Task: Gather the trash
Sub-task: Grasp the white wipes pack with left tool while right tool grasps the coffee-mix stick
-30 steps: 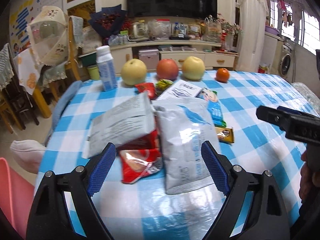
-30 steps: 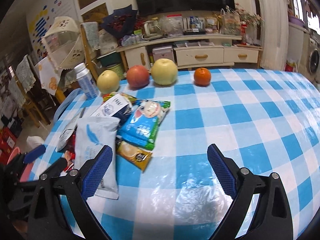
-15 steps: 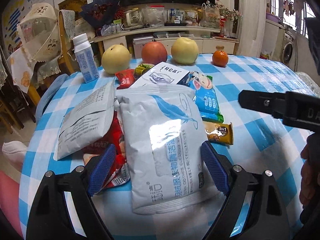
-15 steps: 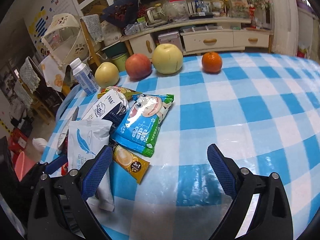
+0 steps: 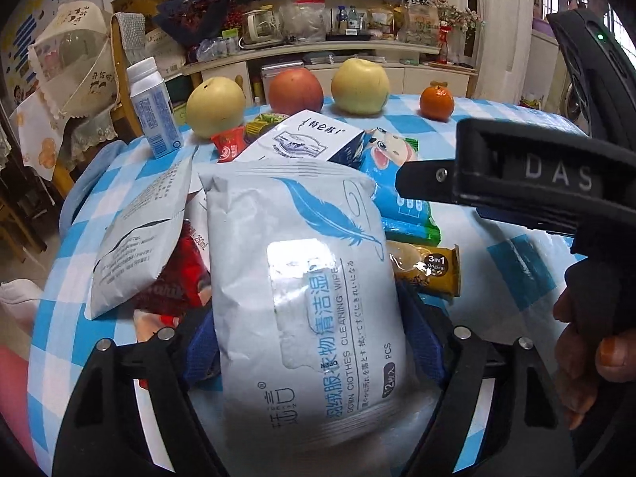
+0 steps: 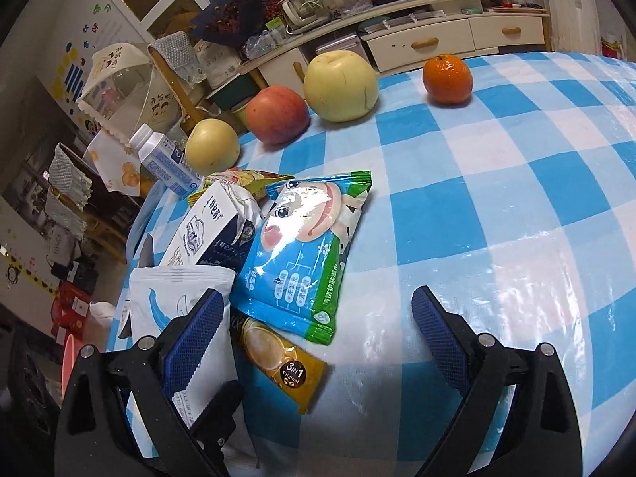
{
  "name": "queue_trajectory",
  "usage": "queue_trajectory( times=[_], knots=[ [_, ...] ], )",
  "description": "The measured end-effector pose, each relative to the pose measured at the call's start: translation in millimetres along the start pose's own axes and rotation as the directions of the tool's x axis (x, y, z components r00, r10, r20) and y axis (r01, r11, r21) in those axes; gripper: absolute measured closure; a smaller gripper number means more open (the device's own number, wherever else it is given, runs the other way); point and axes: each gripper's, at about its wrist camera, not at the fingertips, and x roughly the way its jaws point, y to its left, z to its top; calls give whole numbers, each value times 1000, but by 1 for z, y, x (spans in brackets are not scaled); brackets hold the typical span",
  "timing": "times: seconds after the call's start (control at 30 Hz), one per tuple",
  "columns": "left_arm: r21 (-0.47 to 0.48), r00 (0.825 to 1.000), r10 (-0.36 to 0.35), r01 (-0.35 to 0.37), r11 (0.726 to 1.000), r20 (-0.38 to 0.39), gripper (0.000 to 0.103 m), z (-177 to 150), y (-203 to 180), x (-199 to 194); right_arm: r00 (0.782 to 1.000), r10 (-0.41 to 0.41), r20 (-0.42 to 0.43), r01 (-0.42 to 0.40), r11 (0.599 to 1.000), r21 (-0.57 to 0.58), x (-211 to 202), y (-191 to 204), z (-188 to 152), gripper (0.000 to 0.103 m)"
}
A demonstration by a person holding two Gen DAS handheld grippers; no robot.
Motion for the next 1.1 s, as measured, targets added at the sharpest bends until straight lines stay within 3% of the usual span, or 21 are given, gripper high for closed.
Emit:
queue_trajectory(
  times=[0.23, 0.33, 0.63, 0.73, 0.8, 0.93, 1.03, 1.1],
  knots=[
    [-12, 1000, -19, 19, 1000, -3, 30, -1, 4, -1, 999, 28, -27, -29, 998, -53, 6, 6, -2, 9],
    [-51, 997, -73, 73, 996, -6, 31, -3, 14, -10, 999, 20, -36, -24, 993, -114, 7, 12, -8, 9],
    [-117, 988, -138, 145, 982, 65, 31, -18, 48, -51, 998, 12, -64, -28, 967, -252, 8, 26, -21, 9],
    [-129, 984, -147, 159, 979, 101, 31, -21, 58, -62, 996, -17, -82, -10, 949, -315, 10, 35, -27, 18],
    [-127, 980, -155, 171, 977, 125, 31, -22, 63, -68, 993, 14, -115, -52, 941, -335, 8, 42, -34, 26],
    [-126, 972, -160, 183, 975, 174, 31, -24, 78, -80, 985, 35, -166, -103, 901, -421, 6, 61, -53, 27],
    [-160, 972, -141, 173, 972, 190, 31, -26, 96, -84, 966, 126, -227, -214, 881, -422, 5, 70, -62, 29],
    [-181, 972, -125, 162, 970, 199, 31, -27, 106, -87, 976, 114, -187, -188, 875, -446, 4, 74, -60, 29]
  ],
)
